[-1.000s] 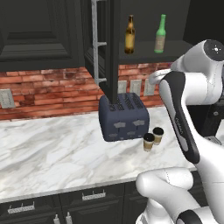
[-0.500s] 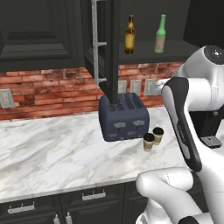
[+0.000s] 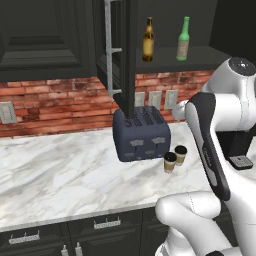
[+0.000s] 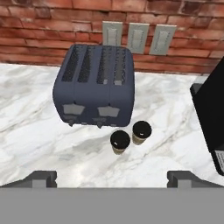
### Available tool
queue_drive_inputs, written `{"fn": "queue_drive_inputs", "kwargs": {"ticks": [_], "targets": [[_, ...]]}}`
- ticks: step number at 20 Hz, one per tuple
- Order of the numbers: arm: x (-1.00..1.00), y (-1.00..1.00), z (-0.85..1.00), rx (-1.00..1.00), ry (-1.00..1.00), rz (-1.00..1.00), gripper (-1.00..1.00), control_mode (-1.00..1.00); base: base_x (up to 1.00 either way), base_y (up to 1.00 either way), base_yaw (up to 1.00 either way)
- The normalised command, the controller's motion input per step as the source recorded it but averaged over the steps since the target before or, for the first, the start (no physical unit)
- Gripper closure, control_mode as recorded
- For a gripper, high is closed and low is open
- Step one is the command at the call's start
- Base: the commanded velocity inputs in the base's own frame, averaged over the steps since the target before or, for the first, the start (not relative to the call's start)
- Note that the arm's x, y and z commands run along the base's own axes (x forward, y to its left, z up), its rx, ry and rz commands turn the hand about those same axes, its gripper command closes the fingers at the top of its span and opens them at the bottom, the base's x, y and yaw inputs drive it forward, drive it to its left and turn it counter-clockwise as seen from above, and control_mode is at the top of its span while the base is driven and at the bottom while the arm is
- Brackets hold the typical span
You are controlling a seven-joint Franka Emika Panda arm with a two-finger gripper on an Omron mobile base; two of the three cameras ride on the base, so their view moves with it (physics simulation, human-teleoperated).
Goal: Sort all alcoholic drinks to one cabinet, and non-alcoholic drinks to the other.
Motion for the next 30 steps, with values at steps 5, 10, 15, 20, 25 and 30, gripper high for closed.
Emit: {"fn": "queue_drive_inputs", "kwargs": {"ticks": [5, 10, 15, 20, 25, 30], "targets": [[-0.16, 0.0, -0.22, 0.0, 0.12, 0.0, -1.0, -1.0, 0.0, 0.0, 0.0], [-0.13, 0.0, -0.19, 0.0, 0.07, 0.0, -1.0, -1.0, 0.0, 0.0, 0.0], [-0.14, 0.0, -0.24, 0.0, 0.07, 0.0, -1.0, -1.0, 0.0, 0.0, 0.0], [-0.09, -0.01, -0.27, 0.0, 0.03, 0.0, -1.0, -1.0, 0.0, 0.0, 0.0], [0.0, -0.01, -0.28, 0.0, 0.0, 0.0, -1.0, -1.0, 0.0, 0.0, 0.0], [0.0, 0.0, -0.33, 0.0, 0.0, 0.0, -1.0, -1.0, 0.0, 0.0, 0.0]]}}
